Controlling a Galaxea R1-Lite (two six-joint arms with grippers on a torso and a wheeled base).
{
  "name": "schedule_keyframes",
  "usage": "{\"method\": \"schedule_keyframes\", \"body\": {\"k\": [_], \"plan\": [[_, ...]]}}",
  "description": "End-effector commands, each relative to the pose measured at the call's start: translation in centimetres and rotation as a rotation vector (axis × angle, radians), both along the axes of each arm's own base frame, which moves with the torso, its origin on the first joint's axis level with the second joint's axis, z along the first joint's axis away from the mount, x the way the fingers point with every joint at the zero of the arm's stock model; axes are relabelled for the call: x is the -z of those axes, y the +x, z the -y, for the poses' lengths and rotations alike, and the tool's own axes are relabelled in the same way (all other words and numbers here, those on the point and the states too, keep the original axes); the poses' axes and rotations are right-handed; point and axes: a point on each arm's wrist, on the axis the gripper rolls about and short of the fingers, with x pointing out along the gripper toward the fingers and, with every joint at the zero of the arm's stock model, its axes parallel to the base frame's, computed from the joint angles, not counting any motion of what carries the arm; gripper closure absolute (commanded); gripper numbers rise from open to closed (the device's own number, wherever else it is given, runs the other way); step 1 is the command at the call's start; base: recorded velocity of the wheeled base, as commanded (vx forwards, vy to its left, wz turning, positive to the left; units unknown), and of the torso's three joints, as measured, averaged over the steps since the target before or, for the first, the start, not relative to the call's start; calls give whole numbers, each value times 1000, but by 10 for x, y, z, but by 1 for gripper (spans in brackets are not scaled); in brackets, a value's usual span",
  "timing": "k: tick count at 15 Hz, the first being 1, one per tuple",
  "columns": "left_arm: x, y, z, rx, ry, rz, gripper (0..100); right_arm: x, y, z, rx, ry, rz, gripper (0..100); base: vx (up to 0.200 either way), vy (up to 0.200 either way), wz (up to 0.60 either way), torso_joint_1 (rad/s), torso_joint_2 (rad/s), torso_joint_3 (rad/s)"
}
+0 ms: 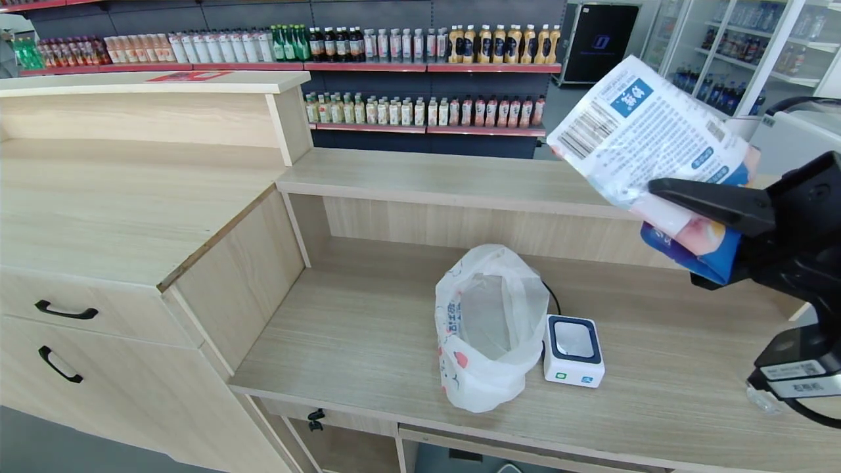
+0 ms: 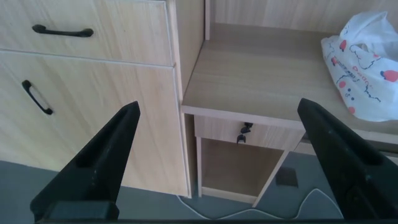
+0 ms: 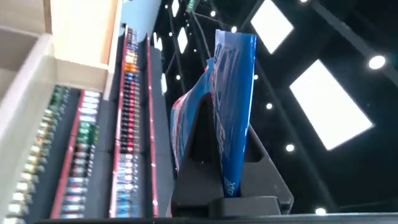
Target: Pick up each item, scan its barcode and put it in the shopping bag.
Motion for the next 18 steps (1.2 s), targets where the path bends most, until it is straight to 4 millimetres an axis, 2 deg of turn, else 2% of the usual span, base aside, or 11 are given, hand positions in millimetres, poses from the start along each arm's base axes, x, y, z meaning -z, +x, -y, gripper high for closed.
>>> {"method": "schedule_keyframes", "body": {"k": [1, 3, 6, 8, 10, 11, 18], "plan": [[0, 0, 0, 0, -1, 1, 0, -7, 2, 11, 58, -10, 82, 100, 0, 0, 0, 0, 0, 0], [0, 0, 0, 0, -1, 1, 0, -9, -4, 12, 57, -13, 101, 100, 0, 0, 0, 0, 0, 0], [0, 0, 0, 0, -1, 1, 0, -2, -21, 13, 43, -33, 117, 100, 0, 0, 0, 0, 0, 0], [0, 0, 0, 0, -1, 1, 0, 4, -32, 3, -9, -44, 140, 100, 0, 0, 0, 0, 0, 0], [0, 0, 0, 0, -1, 1, 0, 16, -55, -3, -71, -47, 113, 100, 0, 0, 0, 0, 0, 0], [0, 0, 0, 0, -1, 1, 0, 19, -66, 0, -67, -44, 104, 100, 0, 0, 0, 0, 0, 0], [0, 0, 0, 0, -1, 1, 0, 32, -87, 6, -65, -48, -66, 100, 0, 0, 0, 0, 0, 0]]}}
